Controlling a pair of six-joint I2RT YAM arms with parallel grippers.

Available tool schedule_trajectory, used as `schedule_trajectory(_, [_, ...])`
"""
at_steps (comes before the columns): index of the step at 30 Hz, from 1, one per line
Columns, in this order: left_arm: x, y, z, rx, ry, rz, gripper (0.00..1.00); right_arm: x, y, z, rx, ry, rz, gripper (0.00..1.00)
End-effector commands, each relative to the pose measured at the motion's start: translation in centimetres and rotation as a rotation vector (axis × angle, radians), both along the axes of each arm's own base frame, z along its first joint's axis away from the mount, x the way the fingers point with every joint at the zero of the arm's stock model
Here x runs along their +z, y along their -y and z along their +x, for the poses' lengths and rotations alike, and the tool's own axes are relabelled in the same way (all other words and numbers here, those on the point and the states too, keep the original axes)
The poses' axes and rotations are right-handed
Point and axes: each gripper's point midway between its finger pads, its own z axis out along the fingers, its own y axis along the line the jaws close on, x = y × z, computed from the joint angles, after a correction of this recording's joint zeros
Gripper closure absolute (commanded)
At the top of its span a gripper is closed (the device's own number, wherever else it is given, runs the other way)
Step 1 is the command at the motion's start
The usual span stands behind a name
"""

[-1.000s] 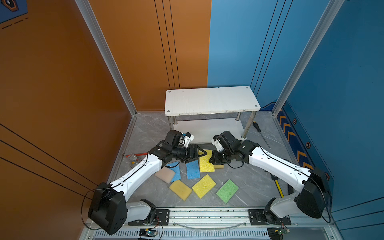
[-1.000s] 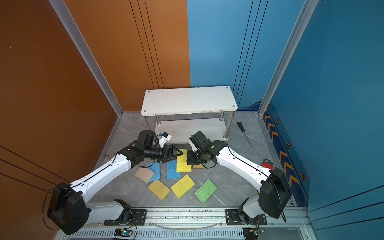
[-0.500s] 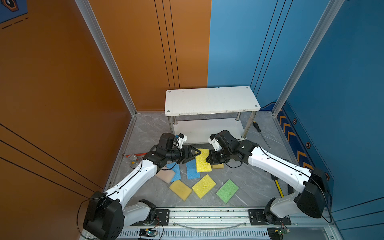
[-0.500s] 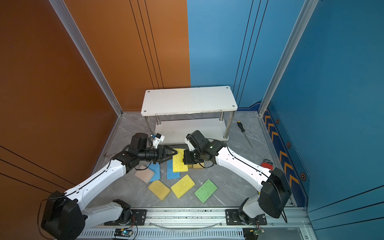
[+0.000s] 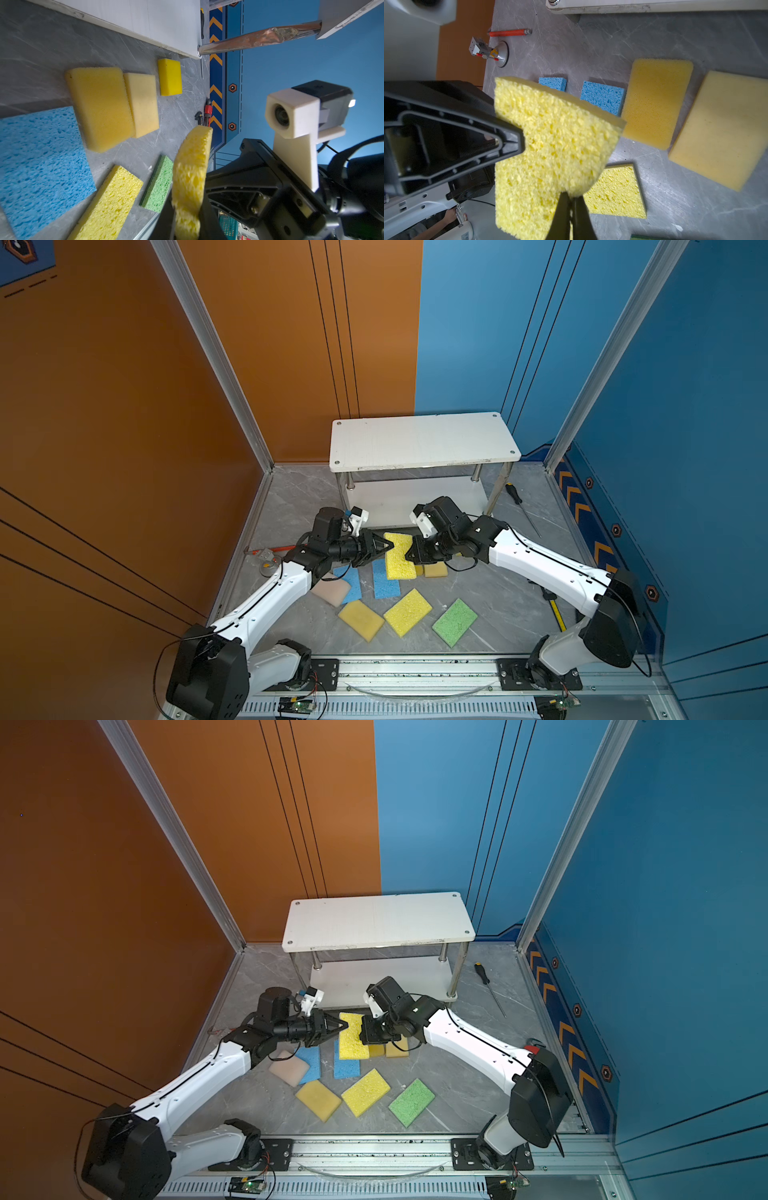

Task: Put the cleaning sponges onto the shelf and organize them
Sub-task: 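Lift the yellow sponge with the right gripper while the left gripper hovers nearby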

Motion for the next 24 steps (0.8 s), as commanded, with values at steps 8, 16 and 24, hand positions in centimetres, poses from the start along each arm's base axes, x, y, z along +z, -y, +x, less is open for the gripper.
schedule_trajectory(8, [1.3, -1.2, 0.9, 0.033, 0.047, -0.052, 0.86, 2.2, 0.0, 1.3, -0.134, -0.049, 0.316, 0.22])
schedule_trajectory(16, [3.0, -0.5, 1.3, 0.022, 0.068, -0.108, 0.87, 3.8, 0.4, 1.4, -0.17, -0.063, 0.593, 0.22])
schedule_trajectory(24, [4.6, -0.2, 2.2, 0.032, 0.097, -0.175, 0.87, 4.6, -1.2, 0.9, -0.137, -0.114, 0.711, 0.29])
